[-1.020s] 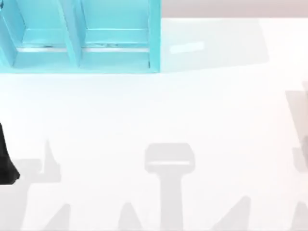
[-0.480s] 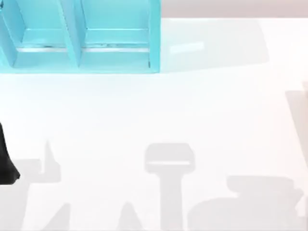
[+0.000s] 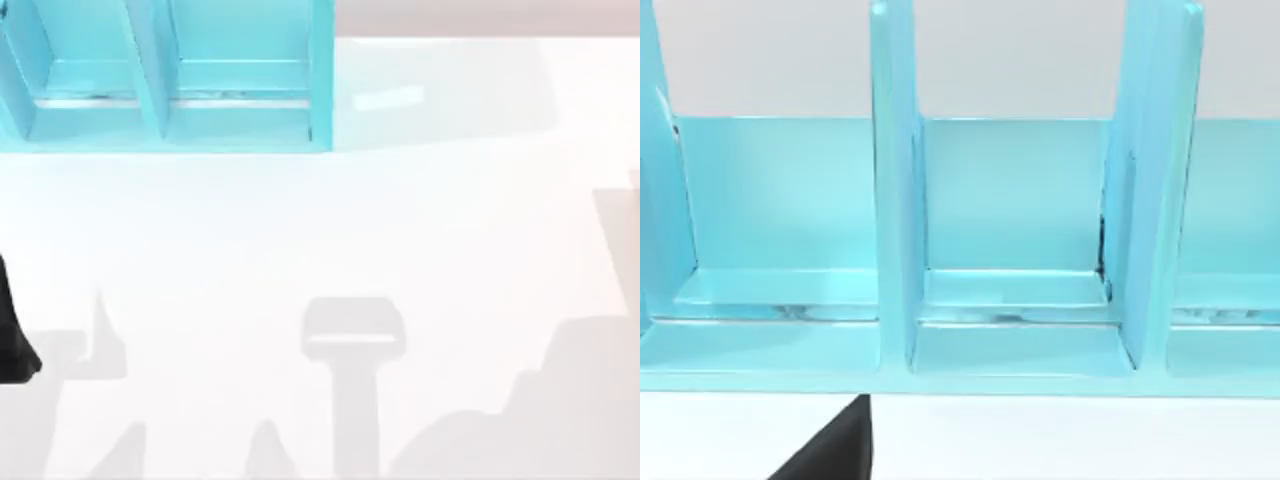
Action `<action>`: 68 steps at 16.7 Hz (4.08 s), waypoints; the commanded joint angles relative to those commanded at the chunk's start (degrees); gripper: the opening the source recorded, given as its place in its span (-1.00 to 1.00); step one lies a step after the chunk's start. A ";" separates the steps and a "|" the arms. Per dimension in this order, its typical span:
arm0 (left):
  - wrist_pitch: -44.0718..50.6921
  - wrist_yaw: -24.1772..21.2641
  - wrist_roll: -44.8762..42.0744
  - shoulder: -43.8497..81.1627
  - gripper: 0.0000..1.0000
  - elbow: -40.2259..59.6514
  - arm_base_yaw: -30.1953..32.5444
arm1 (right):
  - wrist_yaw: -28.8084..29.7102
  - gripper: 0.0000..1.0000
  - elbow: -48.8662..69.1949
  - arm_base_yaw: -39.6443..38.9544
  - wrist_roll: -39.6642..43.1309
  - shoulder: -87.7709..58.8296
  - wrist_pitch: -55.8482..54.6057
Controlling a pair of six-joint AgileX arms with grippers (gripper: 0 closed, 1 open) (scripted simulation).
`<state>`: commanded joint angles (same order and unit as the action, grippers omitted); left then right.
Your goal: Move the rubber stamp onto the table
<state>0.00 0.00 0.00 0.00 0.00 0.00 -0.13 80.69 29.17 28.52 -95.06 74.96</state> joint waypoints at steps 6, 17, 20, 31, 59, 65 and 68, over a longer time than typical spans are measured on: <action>0.00 0.00 0.00 0.00 1.00 0.00 0.00 | 0.01 1.00 0.63 0.00 0.22 -0.70 0.58; 0.00 0.00 0.00 0.00 1.00 0.00 0.00 | 0.01 1.00 -16.61 -0.01 -0.08 -5.12 -21.09; 0.00 0.00 0.00 0.00 1.00 0.00 0.00 | 0.01 1.00 -17.32 0.00 -0.07 -5.37 -21.87; 0.00 0.00 0.00 0.00 1.00 0.00 0.00 | 0.01 -0.36 -17.32 0.00 -0.07 -5.37 -21.87; 0.00 0.00 0.00 0.00 1.00 0.00 0.00 | 0.01 -1.00 4.82 -28.98 -28.93 6.17 11.67; 0.00 0.00 0.00 0.00 1.00 0.00 0.00 | -0.11 -1.00 5.20 -29.02 -29.32 5.27 11.40; 0.00 0.00 0.00 0.00 1.00 0.00 0.00 | -0.04 -1.00 8.58 -30.46 -30.70 0.69 10.22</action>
<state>0.00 0.00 0.00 0.00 0.00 0.00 -0.17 89.27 -1.29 -2.18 -94.38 85.18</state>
